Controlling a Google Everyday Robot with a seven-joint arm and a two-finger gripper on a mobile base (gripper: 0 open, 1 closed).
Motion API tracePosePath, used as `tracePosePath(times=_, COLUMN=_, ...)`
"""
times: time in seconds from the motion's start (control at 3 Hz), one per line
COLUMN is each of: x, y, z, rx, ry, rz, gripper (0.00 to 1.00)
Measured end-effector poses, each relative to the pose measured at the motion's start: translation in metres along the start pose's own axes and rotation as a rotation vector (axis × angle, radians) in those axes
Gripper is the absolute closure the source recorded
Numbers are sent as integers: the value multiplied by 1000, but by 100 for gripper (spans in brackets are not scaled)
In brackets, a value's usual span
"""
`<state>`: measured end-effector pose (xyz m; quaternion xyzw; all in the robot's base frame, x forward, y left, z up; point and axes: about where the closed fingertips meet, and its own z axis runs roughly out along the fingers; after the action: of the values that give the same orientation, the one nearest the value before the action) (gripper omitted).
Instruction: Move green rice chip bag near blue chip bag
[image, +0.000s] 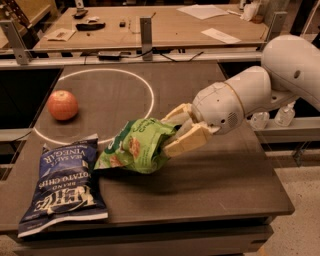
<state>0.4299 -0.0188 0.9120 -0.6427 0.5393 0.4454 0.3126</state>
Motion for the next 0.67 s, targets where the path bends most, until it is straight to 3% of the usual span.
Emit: tracePosePath(times=0.67, x=-1, y=1, z=7, rx=31, ry=48, rz=-38, gripper=35)
